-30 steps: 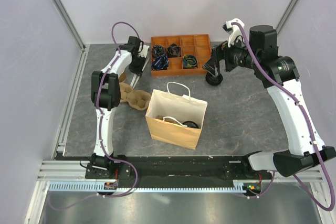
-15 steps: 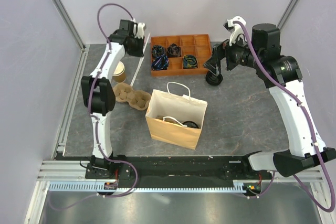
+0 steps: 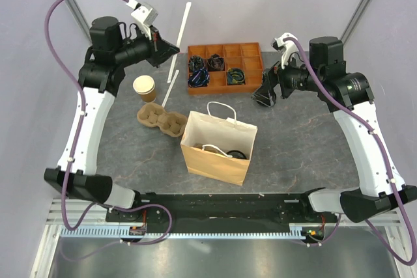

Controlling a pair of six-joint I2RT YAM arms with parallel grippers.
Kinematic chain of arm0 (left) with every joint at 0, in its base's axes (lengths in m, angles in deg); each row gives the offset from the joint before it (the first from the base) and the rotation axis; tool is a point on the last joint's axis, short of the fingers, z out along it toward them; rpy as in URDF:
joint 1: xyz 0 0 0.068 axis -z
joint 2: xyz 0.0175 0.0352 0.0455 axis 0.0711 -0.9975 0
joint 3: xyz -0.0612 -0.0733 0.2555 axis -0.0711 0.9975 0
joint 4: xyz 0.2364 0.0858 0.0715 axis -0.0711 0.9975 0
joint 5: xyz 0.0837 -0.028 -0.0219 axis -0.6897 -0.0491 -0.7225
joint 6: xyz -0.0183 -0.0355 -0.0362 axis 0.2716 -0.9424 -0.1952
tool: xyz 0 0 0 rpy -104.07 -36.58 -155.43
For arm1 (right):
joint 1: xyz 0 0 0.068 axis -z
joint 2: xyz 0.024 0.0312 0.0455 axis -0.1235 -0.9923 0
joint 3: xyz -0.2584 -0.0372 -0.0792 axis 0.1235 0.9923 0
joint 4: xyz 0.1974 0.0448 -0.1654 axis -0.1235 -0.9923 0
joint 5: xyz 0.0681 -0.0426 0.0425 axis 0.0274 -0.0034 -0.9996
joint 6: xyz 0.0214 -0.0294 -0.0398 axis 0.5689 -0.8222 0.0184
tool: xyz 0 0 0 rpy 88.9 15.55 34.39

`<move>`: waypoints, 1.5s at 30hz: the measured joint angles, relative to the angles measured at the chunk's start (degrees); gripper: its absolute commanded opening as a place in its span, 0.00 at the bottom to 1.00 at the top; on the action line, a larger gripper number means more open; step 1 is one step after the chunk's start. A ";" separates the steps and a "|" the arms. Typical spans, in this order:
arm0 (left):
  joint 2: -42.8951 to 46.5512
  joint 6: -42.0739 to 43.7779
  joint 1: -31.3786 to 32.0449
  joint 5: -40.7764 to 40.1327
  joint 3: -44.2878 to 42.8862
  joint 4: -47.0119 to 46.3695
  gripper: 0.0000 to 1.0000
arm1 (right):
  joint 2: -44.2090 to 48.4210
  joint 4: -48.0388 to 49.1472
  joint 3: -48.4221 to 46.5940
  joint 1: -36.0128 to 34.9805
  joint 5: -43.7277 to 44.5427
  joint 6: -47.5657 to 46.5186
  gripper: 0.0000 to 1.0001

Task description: Pack the takeout coffee

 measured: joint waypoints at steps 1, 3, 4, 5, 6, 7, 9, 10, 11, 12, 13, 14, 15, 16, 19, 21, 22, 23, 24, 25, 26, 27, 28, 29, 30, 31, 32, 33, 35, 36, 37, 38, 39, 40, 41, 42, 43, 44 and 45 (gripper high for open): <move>1.95 -0.24 0.00 2.27 1.27 -0.57 0.02 | 0.20 -0.42 0.35 0.00 -0.44 -0.31 0.98; 5.05 -0.55 0.00 6.40 3.37 -1.68 0.02 | 0.79 -1.16 1.20 0.00 -1.03 -0.79 0.98; 6.56 -0.70 0.00 8.44 4.37 -2.14 0.02 | 1.22 -1.60 1.77 0.00 -1.20 -0.98 0.98; 7.65 -0.83 0.00 9.97 5.22 -2.45 0.02 | 1.66 -1.79 2.32 0.00 -1.33 -1.14 0.98; 9.11 -1.03 0.02 12.26 6.51 -2.97 0.02 | 2.27 -2.03 3.10 0.00 -1.40 -1.20 0.98; 10.73 -1.29 0.02 14.49 7.96 -3.34 0.02 | 2.95 -2.54 3.74 0.00 -1.42 -1.36 0.98; 13.90 -1.79 0.55 18.49 11.54 -4.39 0.02 | 4.09 -3.06 4.70 0.00 -1.40 -1.55 0.98; 15.23 -1.99 0.94 19.78 13.18 -4.85 0.02 | 4.68 -3.23 5.03 0.00 -1.40 -1.60 0.98; 16.81 -2.14 1.79 21.20 15.34 -5.46 0.02 | 5.18 -3.39 5.27 0.00 -1.40 -1.62 0.98; 18.32 -2.16 2.95 22.38 17.53 -6.01 0.02 | 5.68 -3.41 5.49 0.00 -1.40 -1.64 0.98; 19.61 -2.16 4.26 23.39 19.43 -6.23 0.02 | 6.08 -3.41 5.68 0.00 -1.42 -1.66 0.98; 20.37 -2.16 5.40 24.26 20.63 -6.38 0.02 | 6.43 -3.41 5.88 0.00 -1.42 -1.66 0.98; 21.18 -2.14 7.06 24.83 22.01 -6.99 0.02 | 6.67 -3.45 6.05 0.00 -1.42 -1.66 0.98; 21.75 -2.10 8.50 25.62 23.08 -7.41 0.02 | 6.78 -3.50 6.14 0.00 -1.42 -1.66 0.98; 22.88 -0.85 13.14 26.53 25.53 -8.74 0.02 | 6.82 -3.50 6.54 0.00 -1.44 -1.79 0.98; 23.30 1.07 16.61 26.69 26.91 -9.29 0.02 | 6.80 -3.52 6.67 0.00 -1.44 -1.84 0.98; 23.32 1.73 17.46 26.73 27.26 -9.57 0.02 | 6.80 -3.54 6.67 0.00 -1.44 -1.90 0.98; 23.28 2.71 18.62 26.84 27.71 -9.97 0.02 | 6.80 -3.52 6.67 0.00 -1.44 -1.99 0.98; 23.08 3.69 19.63 27.04 28.11 -10.16 0.02 | 6.80 -3.52 6.67 0.00 -1.46 -2.03 0.98; 22.73 4.70 20.20 27.08 28.44 -10.29 0.02 | 6.80 -3.52 6.69 0.00 -1.46 -2.05 0.98; 22.25 5.88 20.63 27.08 28.68 -10.54 0.02 | 6.80 -3.54 6.75 0.00 -1.46 -2.08 0.98; 21.77 6.71 20.85 27.06 28.92 -10.80 0.02 | 6.82 -3.52 6.82 0.00 -1.46 -2.16 0.98; 21.16 7.63 21.16 27.06 29.29 -10.99 0.02 | 6.82 -3.65 6.84 0.00 -1.44 -2.25 0.98; 20.59 8.61 21.42 27.04 29.77 -11.21 0.02 | 6.82 -3.78 6.84 0.00 -1.44 -2.43 0.98; 20.00 9.62 21.75 26.97 30.49 -11.26 0.02 | 6.82 -3.91 6.84 0.00 -1.42 -2.67 0.98; 19.71 10.10 21.90 26.93 30.88 -11.23 0.02 | 6.82 -4.11 6.84 0.00 -1.40 -2.97 0.98; 19.32 10.78 22.14 26.84 31.54 -11.23 0.02 | 6.82 -4.31 6.84 0.00 -1.40 -3.15 0.98; 18.99 11.47 22.29 26.75 32.15 -11.21 0.02 | 6.82 -4.57 6.84 0.00 -1.40 -3.45 0.98; 18.53 12.72 22.49 26.32 33.07 -10.88 0.02 | 6.82 -5.16 6.84 0.00 -1.38 -3.82 0.98; 18.40 13.49 22.53 25.94 33.40 -10.38 0.02 | 6.82 -5.35 6.84 0.00 -1.38 -4.02 0.98; 18.34 14.29 22.53 25.64 33.62 -9.79 0.04 | 6.82 -5.57 6.84 0.00 -1.36 -4.26 0.98; 18.32 15.23 22.53 25.40 33.79 -9.25 0.07 | 6.82 -5.77 6.84 0.00 -1.33 -4.55 0.98; 18.29 16.02 22.53 25.18 33.83 -8.48 0.14 | 6.82 -5.95 6.84 0.00 -1.29 -4.72 0.98; 18.29 17.03 22.53 24.81 33.86 -7.67 0.19 | 6.82 -6.12 6.84 0.00 -1.18 -4.90 0.98; 18.29 18.01 22.53 24.33 33.86 -6.78 0.26 | 6.82 -6.29 6.84 0.00 -1.11 -5.05 0.98; 18.29 18.82 22.56 23.96 33.86 -5.95 0.32 | 6.82 -6.40 6.84 0.00 -0.94 -5.16 0.98; 18.29 19.47 22.56 23.65 33.86 -4.96 0.34 | 6.82 -6.49 6.84 0.00 -0.70 -5.31 0.98; 18.29 20.06 22.56 23.34 33.88 -3.93 0.41 | 6.82 -6.60 6.84 0.00 -0.46 -5.51 0.98; 18.29 20.65 22.58 22.80 33.88 -2.93 0.43 | 6.82 -6.71 6.84 0.00 -0.22 -5.64 0.98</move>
